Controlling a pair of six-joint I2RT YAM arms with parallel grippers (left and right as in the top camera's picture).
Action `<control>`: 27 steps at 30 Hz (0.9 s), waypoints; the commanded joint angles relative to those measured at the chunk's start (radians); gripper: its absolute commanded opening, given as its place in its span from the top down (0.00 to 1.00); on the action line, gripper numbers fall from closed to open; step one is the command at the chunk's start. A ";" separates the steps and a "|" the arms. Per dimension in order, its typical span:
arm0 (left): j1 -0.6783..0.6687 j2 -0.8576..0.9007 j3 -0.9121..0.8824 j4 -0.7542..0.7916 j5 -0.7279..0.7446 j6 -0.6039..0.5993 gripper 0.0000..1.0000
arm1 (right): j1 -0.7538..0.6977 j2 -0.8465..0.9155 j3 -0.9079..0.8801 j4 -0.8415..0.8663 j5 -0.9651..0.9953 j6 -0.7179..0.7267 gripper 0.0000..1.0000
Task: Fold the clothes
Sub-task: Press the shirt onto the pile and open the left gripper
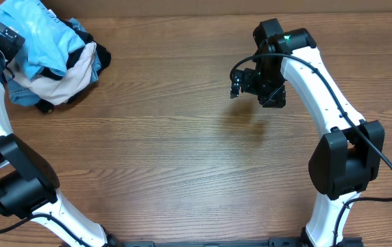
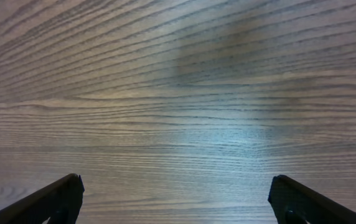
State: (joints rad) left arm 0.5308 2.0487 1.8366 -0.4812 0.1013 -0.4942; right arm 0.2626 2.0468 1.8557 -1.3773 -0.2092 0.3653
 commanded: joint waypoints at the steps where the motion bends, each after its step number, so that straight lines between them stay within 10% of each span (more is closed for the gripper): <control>1: 0.001 0.010 0.125 -0.108 -0.122 0.026 0.00 | 0.005 -0.008 -0.004 0.004 0.007 -0.007 0.00; 8: -0.005 0.010 0.469 -0.372 -0.114 0.028 0.01 | 0.005 -0.008 -0.003 0.003 0.006 -0.007 0.00; 13: -0.057 0.018 0.526 -0.290 0.046 0.121 0.81 | 0.005 -0.008 -0.004 0.010 0.006 -0.007 0.00; 16: -0.098 0.078 0.507 -0.187 0.045 0.209 0.94 | 0.005 -0.008 -0.004 0.010 0.006 -0.007 0.00; 27: -0.131 0.416 0.507 -0.232 -0.246 0.248 0.94 | 0.005 -0.008 -0.004 -0.013 0.007 -0.007 0.00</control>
State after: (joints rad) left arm 0.3943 2.4336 2.3459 -0.6758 -0.0715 -0.2741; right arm 0.2626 2.0468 1.8557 -1.3956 -0.2081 0.3653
